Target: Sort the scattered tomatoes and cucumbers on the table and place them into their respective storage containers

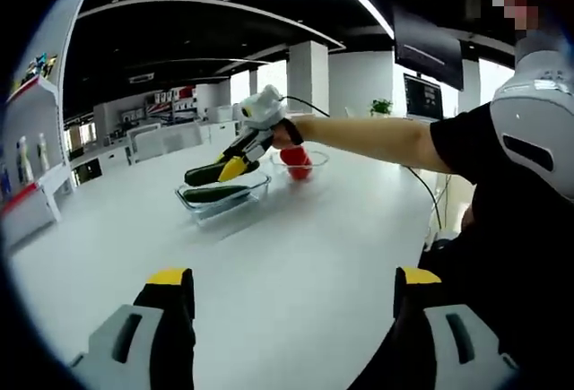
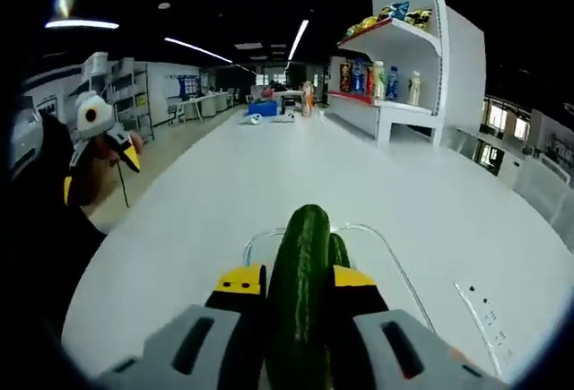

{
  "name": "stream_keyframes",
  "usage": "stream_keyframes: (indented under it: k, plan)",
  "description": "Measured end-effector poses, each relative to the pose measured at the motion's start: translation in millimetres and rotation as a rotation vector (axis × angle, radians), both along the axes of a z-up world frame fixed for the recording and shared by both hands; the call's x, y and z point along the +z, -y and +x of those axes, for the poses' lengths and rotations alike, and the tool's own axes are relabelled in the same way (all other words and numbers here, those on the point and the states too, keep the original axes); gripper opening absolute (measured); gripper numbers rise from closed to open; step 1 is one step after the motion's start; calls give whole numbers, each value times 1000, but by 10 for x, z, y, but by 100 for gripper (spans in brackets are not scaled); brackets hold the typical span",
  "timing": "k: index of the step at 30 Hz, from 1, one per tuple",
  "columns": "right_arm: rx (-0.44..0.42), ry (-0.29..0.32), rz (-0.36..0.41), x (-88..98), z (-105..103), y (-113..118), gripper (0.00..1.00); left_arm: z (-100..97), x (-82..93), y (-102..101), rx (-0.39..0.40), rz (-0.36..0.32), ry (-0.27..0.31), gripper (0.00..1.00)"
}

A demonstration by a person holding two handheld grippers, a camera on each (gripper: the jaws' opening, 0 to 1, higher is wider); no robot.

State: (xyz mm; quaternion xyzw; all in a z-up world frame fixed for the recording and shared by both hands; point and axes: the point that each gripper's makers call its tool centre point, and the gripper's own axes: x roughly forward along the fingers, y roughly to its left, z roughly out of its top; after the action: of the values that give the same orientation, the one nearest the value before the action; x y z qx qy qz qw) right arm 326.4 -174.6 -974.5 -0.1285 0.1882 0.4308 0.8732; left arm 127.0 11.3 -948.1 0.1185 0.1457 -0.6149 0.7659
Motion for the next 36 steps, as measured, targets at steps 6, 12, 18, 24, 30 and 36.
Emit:
stream_keyframes:
  k: [6,12,18,24,30,36]
  plan:
    - [17,-52,25,-156,29,-29,23,24,-54,-8,0,-18,-38,91]
    - [24,-87,-56,-320,44,-54,23,9,-77,2,-11,-16,-47,90]
    - [8,-95,-50,-317,62,-16,24,25,-92,-10,-9,-12,-45,90]
    - [-1,-64,-116,-319,64,-3,25,17,-104,13,-12,-10,-47,90]
    - [-26,-73,-121,-324,76,22,25,-2,-106,43,-16,-18,-56,90]
    - [-82,-82,-87,-308,132,59,21,-7,-93,63,-19,-22,-63,90]
